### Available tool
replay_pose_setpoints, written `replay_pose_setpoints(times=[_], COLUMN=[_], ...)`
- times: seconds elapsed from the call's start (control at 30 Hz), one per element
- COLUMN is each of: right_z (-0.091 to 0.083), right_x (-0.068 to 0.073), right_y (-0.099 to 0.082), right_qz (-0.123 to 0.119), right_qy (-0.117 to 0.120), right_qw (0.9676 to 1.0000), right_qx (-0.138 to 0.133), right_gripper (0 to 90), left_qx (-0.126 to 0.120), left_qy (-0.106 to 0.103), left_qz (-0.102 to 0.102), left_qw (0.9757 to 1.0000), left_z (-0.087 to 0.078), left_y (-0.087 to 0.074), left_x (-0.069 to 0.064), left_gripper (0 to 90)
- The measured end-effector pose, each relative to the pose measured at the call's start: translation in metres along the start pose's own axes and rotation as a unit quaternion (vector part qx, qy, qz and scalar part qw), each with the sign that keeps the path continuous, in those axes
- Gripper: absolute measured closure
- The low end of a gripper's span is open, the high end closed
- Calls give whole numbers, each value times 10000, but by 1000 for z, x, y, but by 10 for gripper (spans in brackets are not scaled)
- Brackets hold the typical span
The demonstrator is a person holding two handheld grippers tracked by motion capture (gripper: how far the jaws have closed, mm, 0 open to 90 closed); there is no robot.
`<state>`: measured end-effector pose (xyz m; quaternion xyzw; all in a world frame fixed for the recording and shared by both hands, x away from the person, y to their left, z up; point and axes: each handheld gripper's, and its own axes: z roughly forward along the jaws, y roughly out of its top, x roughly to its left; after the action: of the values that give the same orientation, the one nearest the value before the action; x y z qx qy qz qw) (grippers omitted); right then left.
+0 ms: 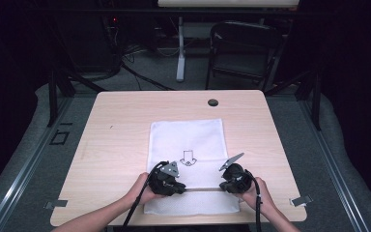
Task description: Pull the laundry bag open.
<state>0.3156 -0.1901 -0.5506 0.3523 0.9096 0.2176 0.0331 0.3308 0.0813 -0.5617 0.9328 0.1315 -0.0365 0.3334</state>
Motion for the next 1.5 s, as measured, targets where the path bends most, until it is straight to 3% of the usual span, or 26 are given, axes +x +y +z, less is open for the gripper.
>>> replay_pose_setpoints(times=[0.03,0.13,0.23,0.33,0.77,0.9,1.37,1.5], right_z=[2,4,4,3,3,3,2,2], right_x=[1,2,0,1,4,1,0,0], right_y=[1,1,-2,-1,-2,-5,-5,-5], right_qz=[-40,-87,0,-59,-140,-21,-60,-50], right_qy=[-35,-93,25,-96,-183,-97,-114,-98], right_qw=[9999,9997,10000,9999,9997,9999,9999,9999], right_qx=[136,185,61,125,115,22,87,79], right_gripper=[900,900,900,900,900,900,900,900], left_qx=[4,-33,-4,-42,-121,-108,-102,-58], left_qy=[1,-28,8,5,15,14,62,121], left_qz=[-13,-25,0,-6,4,9,-67,3], left_qw=[10000,10000,10000,10000,9999,9999,9999,9999], left_z=[0,1,-2,-3,-9,-11,-21,-23], left_y=[0,-1,-1,-2,-5,-7,-16,-16], left_x=[0,-1,-1,-2,-3,-3,-1,-2], left_gripper=[820,820,821,821,822,822,821,821])
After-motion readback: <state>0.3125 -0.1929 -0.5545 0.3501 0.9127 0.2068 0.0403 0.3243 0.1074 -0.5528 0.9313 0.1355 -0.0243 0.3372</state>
